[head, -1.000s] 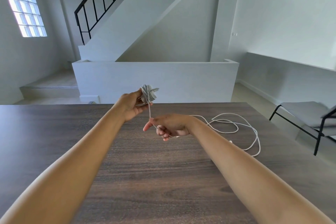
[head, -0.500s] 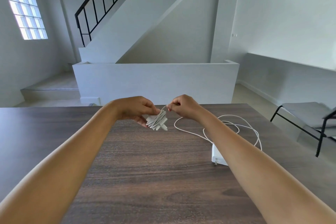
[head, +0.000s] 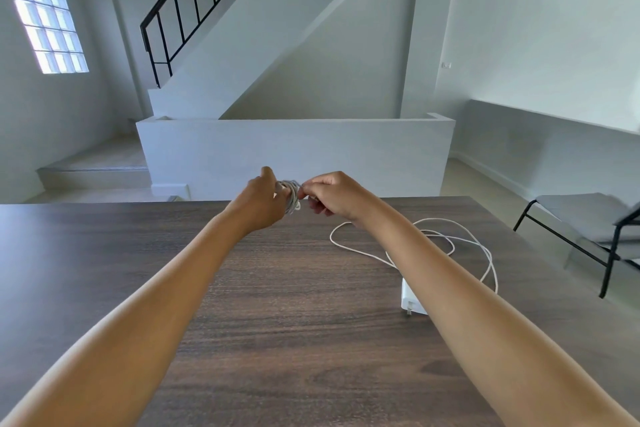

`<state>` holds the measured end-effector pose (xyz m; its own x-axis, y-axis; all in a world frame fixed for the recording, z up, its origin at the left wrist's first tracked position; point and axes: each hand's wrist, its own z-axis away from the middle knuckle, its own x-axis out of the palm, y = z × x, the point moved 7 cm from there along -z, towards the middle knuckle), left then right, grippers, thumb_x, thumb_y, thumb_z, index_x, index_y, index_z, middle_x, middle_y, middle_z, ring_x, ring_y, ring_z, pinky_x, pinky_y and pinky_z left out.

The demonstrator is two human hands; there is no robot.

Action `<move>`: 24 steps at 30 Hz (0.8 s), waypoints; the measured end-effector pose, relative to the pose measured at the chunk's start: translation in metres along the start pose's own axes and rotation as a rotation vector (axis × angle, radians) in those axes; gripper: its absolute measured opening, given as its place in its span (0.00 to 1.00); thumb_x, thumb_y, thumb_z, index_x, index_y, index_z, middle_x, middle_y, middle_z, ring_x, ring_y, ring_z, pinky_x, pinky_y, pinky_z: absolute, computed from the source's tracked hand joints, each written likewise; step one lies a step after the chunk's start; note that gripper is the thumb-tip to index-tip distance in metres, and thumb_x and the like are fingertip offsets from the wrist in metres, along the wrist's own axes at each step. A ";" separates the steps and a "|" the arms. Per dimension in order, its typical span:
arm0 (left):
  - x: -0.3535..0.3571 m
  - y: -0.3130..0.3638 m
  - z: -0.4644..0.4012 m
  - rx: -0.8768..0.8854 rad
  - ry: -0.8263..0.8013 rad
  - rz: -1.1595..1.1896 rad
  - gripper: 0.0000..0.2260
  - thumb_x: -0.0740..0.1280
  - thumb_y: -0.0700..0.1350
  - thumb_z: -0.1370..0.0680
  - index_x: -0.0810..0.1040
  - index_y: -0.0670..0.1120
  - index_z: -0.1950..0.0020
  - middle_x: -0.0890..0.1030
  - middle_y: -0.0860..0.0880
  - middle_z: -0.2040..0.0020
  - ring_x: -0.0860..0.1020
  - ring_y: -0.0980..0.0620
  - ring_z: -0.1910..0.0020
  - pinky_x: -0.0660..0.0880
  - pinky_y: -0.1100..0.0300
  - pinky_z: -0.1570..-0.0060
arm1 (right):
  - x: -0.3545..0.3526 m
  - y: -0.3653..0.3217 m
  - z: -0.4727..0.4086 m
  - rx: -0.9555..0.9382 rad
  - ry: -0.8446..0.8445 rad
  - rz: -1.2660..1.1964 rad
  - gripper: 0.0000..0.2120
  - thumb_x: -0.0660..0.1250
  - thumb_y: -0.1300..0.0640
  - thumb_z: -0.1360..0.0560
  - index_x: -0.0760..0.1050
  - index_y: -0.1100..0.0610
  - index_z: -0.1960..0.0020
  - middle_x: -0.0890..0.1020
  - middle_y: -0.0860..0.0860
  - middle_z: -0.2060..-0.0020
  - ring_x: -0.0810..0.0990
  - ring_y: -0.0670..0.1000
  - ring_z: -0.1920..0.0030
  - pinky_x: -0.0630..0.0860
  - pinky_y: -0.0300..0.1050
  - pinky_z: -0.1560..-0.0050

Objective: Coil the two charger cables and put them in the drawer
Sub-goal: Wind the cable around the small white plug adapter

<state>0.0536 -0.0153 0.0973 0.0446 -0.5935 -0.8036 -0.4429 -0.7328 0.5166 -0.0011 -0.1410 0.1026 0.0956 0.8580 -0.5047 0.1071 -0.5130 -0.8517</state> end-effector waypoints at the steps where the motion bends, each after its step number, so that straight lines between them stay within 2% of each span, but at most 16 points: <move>1: -0.001 -0.003 -0.001 -0.020 0.052 0.049 0.09 0.57 0.47 0.20 0.65 0.40 0.50 0.71 0.48 0.61 0.70 0.52 0.65 0.64 0.57 0.70 | 0.002 0.002 0.001 0.004 -0.012 -0.011 0.11 0.62 0.56 0.22 0.81 0.51 0.59 0.77 0.48 0.67 0.73 0.46 0.64 0.69 0.40 0.60; 4: -0.001 -0.012 -0.005 -0.059 0.117 0.195 0.12 0.59 0.48 0.21 0.64 0.43 0.62 0.67 0.49 0.69 0.66 0.52 0.72 0.64 0.60 0.72 | -0.002 0.009 0.000 -0.020 0.030 0.069 0.10 0.67 0.53 0.23 0.83 0.55 0.47 0.81 0.45 0.60 0.77 0.43 0.56 0.68 0.35 0.54; 6: 0.005 -0.017 -0.007 -0.103 0.077 0.348 0.16 0.61 0.49 0.22 0.64 0.44 0.66 0.65 0.47 0.72 0.68 0.48 0.71 0.74 0.57 0.70 | -0.007 0.012 0.000 -0.039 0.094 0.118 0.11 0.69 0.54 0.24 0.83 0.56 0.44 0.84 0.47 0.53 0.79 0.44 0.50 0.69 0.34 0.51; 8: 0.013 -0.019 -0.006 -0.180 0.016 0.573 0.14 0.62 0.48 0.21 0.71 0.41 0.63 0.71 0.43 0.67 0.74 0.46 0.65 0.81 0.51 0.58 | -0.010 0.012 0.002 -0.065 0.151 0.126 0.11 0.69 0.55 0.24 0.83 0.57 0.44 0.84 0.47 0.53 0.79 0.42 0.54 0.70 0.29 0.55; 10: 0.022 -0.017 -0.004 -0.263 -0.034 0.761 0.12 0.63 0.47 0.20 0.75 0.39 0.55 0.76 0.39 0.59 0.79 0.45 0.58 0.81 0.51 0.53 | -0.012 0.011 0.003 -0.089 0.207 0.107 0.10 0.69 0.57 0.24 0.83 0.57 0.45 0.83 0.47 0.59 0.79 0.42 0.62 0.73 0.26 0.60; 13: 0.026 -0.014 0.002 -0.363 -0.069 0.933 0.11 0.64 0.45 0.20 0.75 0.36 0.50 0.79 0.38 0.56 0.80 0.46 0.58 0.80 0.53 0.53 | -0.014 0.012 0.005 -0.115 0.280 0.058 0.08 0.69 0.59 0.24 0.83 0.58 0.47 0.82 0.48 0.64 0.82 0.47 0.63 0.80 0.38 0.54; 16: 0.025 -0.014 0.005 -0.410 -0.112 0.987 0.11 0.65 0.44 0.21 0.77 0.35 0.49 0.80 0.39 0.56 0.80 0.46 0.59 0.81 0.53 0.55 | -0.014 0.015 0.004 -0.125 0.304 0.008 0.04 0.68 0.60 0.24 0.82 0.58 0.52 0.84 0.51 0.64 0.84 0.50 0.61 0.82 0.44 0.52; 19: 0.023 -0.014 0.007 -0.428 -0.159 0.962 0.08 0.66 0.43 0.21 0.77 0.37 0.53 0.80 0.40 0.58 0.80 0.48 0.61 0.81 0.56 0.61 | -0.014 0.020 0.000 -0.106 0.268 -0.040 0.04 0.67 0.62 0.24 0.80 0.58 0.55 0.84 0.52 0.65 0.85 0.49 0.63 0.83 0.49 0.53; 24: 0.019 -0.019 0.008 -0.477 -0.235 0.900 0.08 0.66 0.43 0.22 0.77 0.38 0.51 0.79 0.40 0.59 0.78 0.47 0.64 0.80 0.60 0.71 | -0.011 0.017 -0.004 -0.138 0.179 -0.042 0.03 0.67 0.63 0.24 0.79 0.60 0.55 0.83 0.52 0.67 0.84 0.47 0.65 0.82 0.44 0.54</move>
<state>0.0552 -0.0101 0.0697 -0.3240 -0.9431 -0.0751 0.1751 -0.1379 0.9748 0.0040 -0.1592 0.0943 0.2611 0.8666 -0.4252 0.2482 -0.4859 -0.8380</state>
